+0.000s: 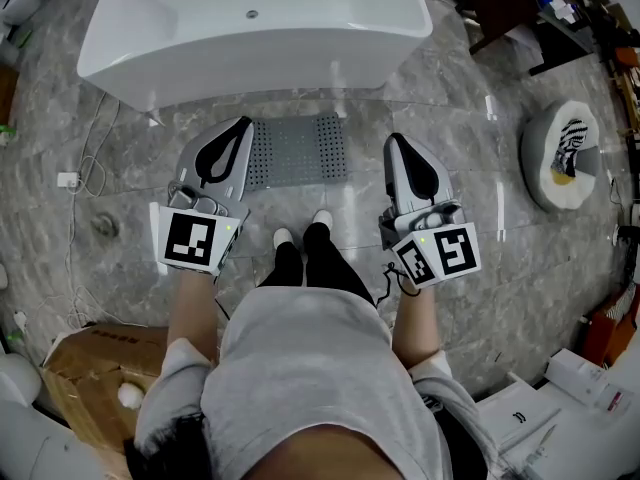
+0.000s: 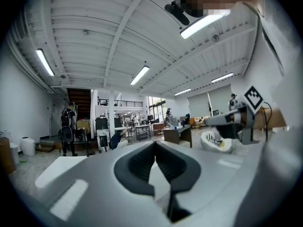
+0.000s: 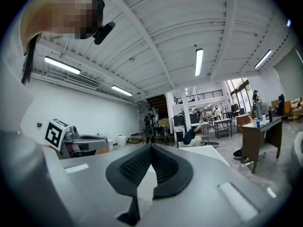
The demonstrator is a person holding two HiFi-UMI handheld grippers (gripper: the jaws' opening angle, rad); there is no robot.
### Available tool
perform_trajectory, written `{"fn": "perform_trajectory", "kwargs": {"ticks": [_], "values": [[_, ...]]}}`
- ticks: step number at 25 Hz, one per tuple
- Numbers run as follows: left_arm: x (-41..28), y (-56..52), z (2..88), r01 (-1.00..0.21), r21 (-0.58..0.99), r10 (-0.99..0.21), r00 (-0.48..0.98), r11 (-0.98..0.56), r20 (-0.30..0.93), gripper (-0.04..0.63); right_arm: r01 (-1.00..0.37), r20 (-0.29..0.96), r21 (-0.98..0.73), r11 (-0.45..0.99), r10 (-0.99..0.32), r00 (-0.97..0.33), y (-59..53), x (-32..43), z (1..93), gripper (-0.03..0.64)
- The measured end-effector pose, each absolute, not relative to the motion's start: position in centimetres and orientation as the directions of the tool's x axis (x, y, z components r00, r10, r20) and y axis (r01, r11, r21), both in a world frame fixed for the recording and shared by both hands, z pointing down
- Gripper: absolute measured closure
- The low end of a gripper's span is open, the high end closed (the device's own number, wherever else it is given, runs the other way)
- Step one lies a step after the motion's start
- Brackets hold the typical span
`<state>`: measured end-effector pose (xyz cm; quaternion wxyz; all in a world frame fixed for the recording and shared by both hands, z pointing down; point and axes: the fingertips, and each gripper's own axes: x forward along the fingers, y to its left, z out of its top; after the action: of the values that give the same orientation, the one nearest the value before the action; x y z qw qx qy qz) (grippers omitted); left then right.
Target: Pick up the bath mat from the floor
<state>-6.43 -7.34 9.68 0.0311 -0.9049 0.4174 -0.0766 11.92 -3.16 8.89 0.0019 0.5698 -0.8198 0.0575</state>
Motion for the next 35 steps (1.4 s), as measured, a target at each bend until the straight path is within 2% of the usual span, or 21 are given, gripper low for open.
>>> {"fn": "perform_trajectory", "kwargs": {"ticks": [23, 35], "values": [[0.5, -13.2, 11.0, -0.809, -0.181, -0.827, 0.535, -0.560, 0.171, 0.594, -0.863, 0.086, -0.148, 0.484, -0.863, -0.499, -12.1, 18.7, 11.6, 0.615], [-3.3, -16.0, 14.0, -0.799, -0.144, -0.806, 0.548, -0.583, 0.224, 0.594, -0.894, 0.135, -0.160, 0.418, -0.888, -0.439, -15.0, 17.0, 14.2, 0.607]]}}
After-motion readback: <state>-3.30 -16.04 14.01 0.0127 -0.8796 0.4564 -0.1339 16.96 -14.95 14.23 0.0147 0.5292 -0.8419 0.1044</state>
